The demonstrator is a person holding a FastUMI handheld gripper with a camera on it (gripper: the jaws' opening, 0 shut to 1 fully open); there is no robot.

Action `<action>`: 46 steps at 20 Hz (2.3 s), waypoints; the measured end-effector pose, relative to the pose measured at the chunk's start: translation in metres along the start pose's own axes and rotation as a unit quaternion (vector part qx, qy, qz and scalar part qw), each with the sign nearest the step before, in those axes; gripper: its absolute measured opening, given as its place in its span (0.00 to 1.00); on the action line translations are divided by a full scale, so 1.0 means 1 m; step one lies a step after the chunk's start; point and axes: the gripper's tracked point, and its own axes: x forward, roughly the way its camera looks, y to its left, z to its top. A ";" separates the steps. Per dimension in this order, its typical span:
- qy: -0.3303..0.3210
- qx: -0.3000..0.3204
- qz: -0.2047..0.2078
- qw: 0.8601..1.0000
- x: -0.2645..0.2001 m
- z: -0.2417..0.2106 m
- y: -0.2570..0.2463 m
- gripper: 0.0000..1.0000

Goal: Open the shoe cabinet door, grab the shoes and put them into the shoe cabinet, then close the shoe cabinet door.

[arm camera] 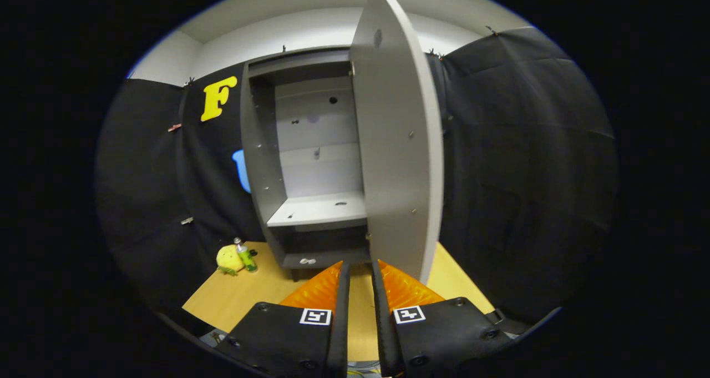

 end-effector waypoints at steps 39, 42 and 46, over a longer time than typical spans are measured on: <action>0.245 0.040 -0.037 0.968 0.185 -0.371 0.083 0.26; 0.228 0.049 -0.040 0.972 0.189 -0.366 0.082 0.26; 0.212 0.048 -0.045 0.975 0.194 -0.363 0.083 0.26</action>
